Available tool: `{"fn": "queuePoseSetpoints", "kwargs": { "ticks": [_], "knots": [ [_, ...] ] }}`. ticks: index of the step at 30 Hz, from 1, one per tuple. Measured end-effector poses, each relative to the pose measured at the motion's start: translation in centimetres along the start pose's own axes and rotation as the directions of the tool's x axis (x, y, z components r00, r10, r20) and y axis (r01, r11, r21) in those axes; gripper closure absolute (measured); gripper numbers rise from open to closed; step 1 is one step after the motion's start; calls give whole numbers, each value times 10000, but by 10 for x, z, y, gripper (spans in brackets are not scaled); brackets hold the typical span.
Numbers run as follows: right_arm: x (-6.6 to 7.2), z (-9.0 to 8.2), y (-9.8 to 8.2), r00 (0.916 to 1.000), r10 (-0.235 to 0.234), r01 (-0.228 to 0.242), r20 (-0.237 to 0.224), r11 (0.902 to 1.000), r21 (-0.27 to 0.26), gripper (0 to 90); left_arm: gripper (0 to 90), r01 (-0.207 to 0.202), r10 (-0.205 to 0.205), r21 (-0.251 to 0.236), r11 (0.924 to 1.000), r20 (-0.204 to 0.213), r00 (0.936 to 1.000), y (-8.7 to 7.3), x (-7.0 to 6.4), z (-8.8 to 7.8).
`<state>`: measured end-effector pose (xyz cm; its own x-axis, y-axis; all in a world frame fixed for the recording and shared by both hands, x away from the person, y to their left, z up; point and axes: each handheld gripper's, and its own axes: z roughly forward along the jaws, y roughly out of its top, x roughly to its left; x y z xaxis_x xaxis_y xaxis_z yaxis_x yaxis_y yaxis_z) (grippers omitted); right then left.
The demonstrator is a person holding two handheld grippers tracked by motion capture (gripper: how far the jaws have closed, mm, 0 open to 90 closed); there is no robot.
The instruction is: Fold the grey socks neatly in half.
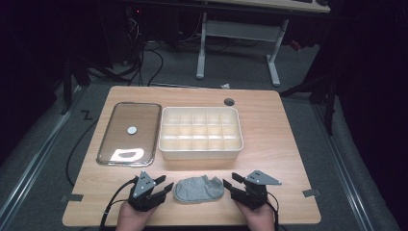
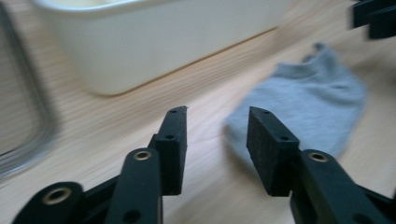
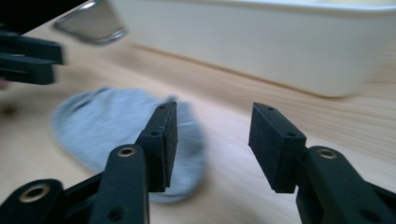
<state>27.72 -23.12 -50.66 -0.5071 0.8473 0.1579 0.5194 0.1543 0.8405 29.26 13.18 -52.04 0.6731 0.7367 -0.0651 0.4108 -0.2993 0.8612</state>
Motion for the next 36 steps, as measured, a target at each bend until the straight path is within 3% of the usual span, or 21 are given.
{"fn": "queuePoseSetpoints", "kwargs": {
  "ticks": [2, 5, 7, 19, 27, 34, 36],
  "knots": [
    [-4, -3, -4, 9993, 101, -94, 358, 9998, -179, 502, 559, 217, -215, 69, 9997, -211, 9995, -5, 7, -3],
    [-13, -6, -10, 9987, 293, -287, 407, 9994, -169, 505, 521, 549, -549, 11, 9985, -232, 9982, -7, 11, -7],
    [-15, -9, -12, 9981, 351, -345, 504, 9993, -132, 519, 508, 422, -425, -71, 9991, -374, 9984, -6, 10, -7],
    [-19, -21, -15, 9960, 533, -502, 719, 9977, -450, 521, 469, 297, -295, 134, 9995, -181, 9994, -6, 7, 1],
    [-6, -19, -15, 9961, 108, -89, 875, 9997, -210, 499, 481, 327, -327, 76, 9994, 3, 9995, -5, 3, 4],
    [6, -12, -14, 9983, -185, 181, 545, 9998, 84, 529, 478, 459, -459, 6, 9989, 371, 9983, -5, -2, 5],
    [14, -7, -12, 9970, -538, 521, 551, 9982, 312, 528, 468, 567, -562, -88, 9984, 550, 9969, -5, -4, 5]
  ]
}}
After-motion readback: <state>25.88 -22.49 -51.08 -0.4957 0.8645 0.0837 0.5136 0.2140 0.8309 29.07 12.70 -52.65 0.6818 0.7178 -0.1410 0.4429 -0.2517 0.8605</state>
